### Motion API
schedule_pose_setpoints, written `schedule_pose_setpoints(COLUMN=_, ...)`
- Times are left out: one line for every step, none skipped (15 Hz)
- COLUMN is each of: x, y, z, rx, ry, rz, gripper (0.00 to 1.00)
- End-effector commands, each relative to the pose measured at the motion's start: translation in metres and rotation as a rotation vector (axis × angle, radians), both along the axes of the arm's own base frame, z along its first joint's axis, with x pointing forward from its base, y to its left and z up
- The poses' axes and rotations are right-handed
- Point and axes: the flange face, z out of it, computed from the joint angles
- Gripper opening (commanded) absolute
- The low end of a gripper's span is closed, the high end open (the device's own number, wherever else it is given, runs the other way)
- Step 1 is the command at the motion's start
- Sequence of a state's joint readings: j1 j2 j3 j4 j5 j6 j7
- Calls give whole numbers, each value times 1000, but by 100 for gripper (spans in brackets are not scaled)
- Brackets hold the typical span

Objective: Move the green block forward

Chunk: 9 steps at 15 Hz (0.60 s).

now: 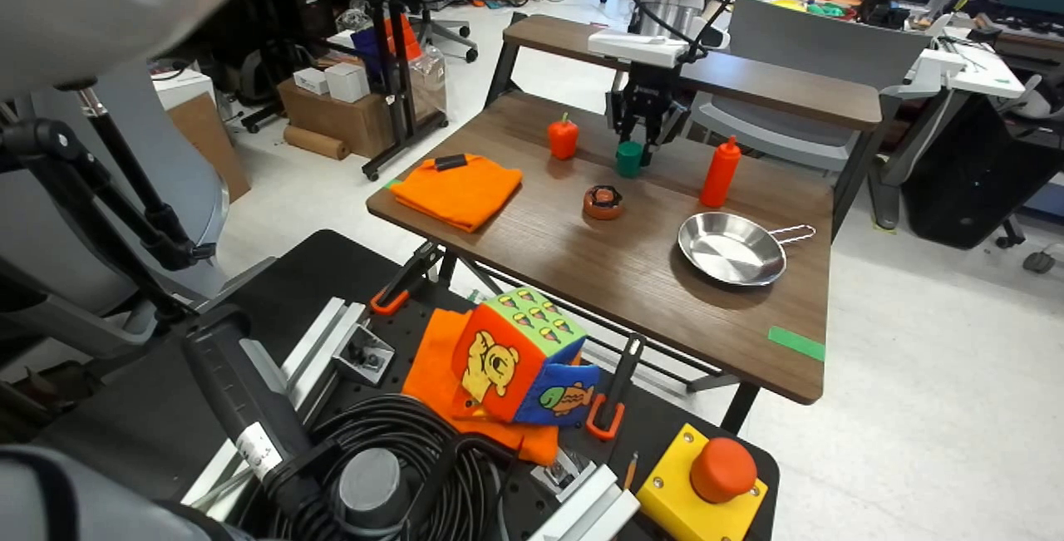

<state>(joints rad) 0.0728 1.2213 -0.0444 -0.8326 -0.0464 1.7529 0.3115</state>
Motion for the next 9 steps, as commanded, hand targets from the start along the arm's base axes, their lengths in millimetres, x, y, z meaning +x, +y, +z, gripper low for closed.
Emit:
schedule_pose_setpoints(x=5, y=7, z=1, rx=16, ry=27, rz=0, gripper=70)
schedule_pose_setpoints(x=6, y=9, z=5, rx=18, ry=27, rz=4, gripper=77)
schedule_pose_setpoints(x=8, y=14, z=11, rx=19, ry=19, rz=10, gripper=83)
schedule_pose_setpoints(x=8, y=17, z=18, rx=20, ry=14, rz=18, gripper=91)
schedule_pose_setpoints(x=10, y=21, z=29, rx=21, ry=0, rz=27, gripper=98)
schedule_pose_setpoints(x=13, y=25, z=40, rx=20, ry=-24, rz=31, gripper=100)
schedule_pose_setpoints(x=14, y=28, z=51, rx=16, ry=-41, rz=38, gripper=100)
schedule_pose_setpoints(x=16, y=30, z=69, rx=24, ry=-65, rz=32, gripper=100)
schedule_pose_setpoints(x=14, y=31, z=84, rx=43, ry=-63, rz=38, gripper=100)
